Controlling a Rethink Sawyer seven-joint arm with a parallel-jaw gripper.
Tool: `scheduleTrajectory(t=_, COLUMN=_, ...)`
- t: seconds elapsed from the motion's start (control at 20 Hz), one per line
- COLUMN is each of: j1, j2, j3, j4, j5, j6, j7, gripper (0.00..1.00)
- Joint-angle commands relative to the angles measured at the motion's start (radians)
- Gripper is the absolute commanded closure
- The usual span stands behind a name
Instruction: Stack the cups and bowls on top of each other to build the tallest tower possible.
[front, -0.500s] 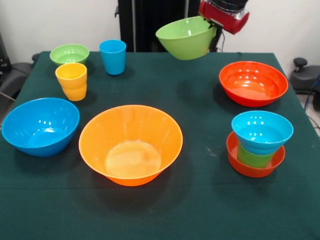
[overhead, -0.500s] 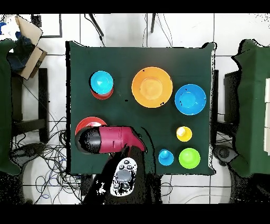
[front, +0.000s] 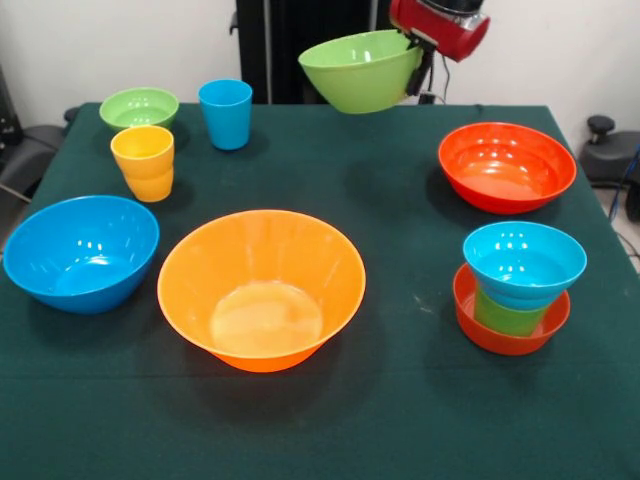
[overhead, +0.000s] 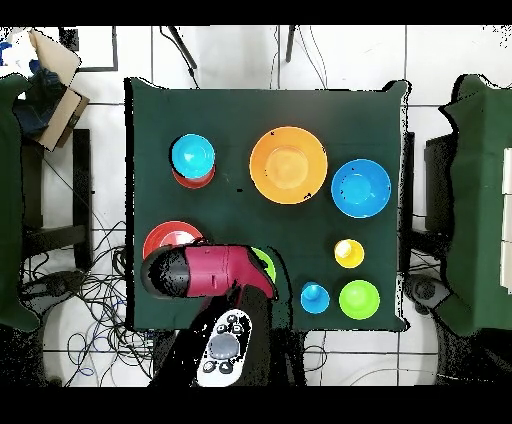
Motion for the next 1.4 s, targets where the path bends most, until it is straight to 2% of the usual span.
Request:
scheduleTrajectory(t=0.05, j1=0.033, j2=0.063, j3=0.017, j4=-0.116, j5=-0.004, j6=0.028, j7=0.109, gripper=1.00)
scheduleTrajectory(t=0.4, j1=0.045, j2=0.112, j3=0.024, j4=-0.294, j5=0.057, j6=0.210, j7=0.129, gripper=1.00)
scheduleTrajectory(t=0.9, j1=0.026, j2=0.106, j3=0.026, j4=-0.487, j5=0.066, j6=0.486, j7=0.099, gripper=1.00)
scheduleTrajectory(t=1.05, j1=0.028, j2=0.125, j3=0.028, j4=-0.519, j5=0.073, j6=0.497, j7=0.114, gripper=1.00)
scheduleTrajectory(t=1.4, j1=0.026, j2=0.240, j3=0.039, j4=-0.640, j5=0.077, j6=0.445, j7=0.144, gripper=1.00)
